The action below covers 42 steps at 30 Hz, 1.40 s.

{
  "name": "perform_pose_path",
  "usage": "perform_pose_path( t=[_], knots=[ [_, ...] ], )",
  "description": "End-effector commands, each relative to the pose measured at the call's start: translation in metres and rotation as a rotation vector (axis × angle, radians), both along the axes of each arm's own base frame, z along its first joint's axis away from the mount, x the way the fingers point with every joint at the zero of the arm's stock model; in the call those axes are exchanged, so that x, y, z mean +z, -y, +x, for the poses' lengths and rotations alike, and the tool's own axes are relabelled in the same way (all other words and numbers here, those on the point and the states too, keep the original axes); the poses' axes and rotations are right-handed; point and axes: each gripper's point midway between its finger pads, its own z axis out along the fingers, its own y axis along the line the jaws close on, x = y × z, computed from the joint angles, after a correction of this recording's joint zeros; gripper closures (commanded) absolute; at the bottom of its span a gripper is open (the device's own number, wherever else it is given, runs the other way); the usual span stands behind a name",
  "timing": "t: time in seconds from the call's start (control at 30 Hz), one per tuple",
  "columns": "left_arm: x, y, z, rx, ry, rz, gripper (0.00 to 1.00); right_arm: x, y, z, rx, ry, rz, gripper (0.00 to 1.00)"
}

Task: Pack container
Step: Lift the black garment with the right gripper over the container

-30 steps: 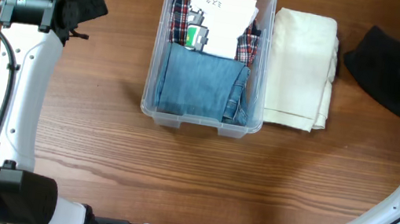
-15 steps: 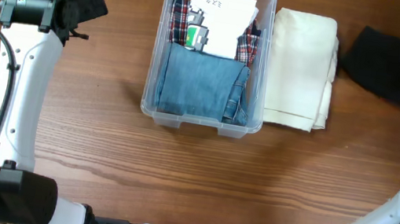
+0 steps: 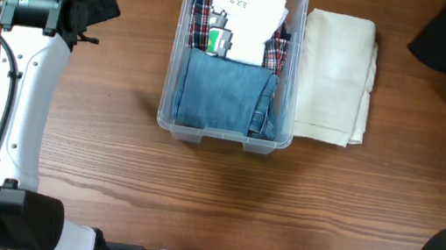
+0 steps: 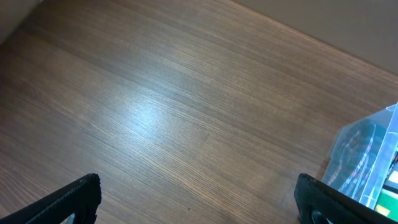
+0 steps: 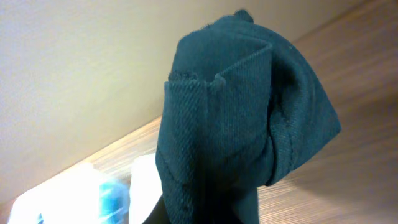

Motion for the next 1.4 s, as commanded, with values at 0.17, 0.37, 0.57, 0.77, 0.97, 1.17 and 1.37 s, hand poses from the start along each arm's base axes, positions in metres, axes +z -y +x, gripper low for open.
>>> perform_pose_path(
  t=[0.17, 0.37, 0.57, 0.77, 0.97, 1.17, 1.37],
  knots=[
    [0.001, -0.003, 0.000, 0.007, 0.000, 0.012, 0.00, 0.104, -0.184, -0.024, 0.467, 0.230, 0.045, 0.96],
    [0.001, -0.003, 0.000, 0.007, 0.000, 0.012, 0.00, 0.101, -0.295, -0.029, 0.663, 0.198, 0.079, 0.96],
    [0.001, -0.003, 0.000, 0.007, 0.000, 0.012, 0.00, 0.079, -0.371, -0.035, 0.706, 0.088, 0.117, 0.96],
    [0.001, -0.003, 0.000, 0.007, 0.000, 0.012, 0.00, 0.034, -0.414, -0.044, 0.751, -0.068, 0.117, 0.96],
    [0.001, -0.003, 0.000, 0.007, 0.000, 0.012, 0.00, -0.007, -0.424, -0.043, 0.732, -0.181, 0.103, 0.96],
    [0.001, -0.003, 0.000, 0.007, 0.000, 0.012, 0.00, -0.052, -0.423, -0.052, 0.703, -0.299, 0.153, 0.96],
    [0.001, -0.003, 0.000, 0.007, 0.000, 0.012, 0.00, -0.050, -0.446, -0.060, 0.791, -0.276, 0.262, 0.96]
  ],
)
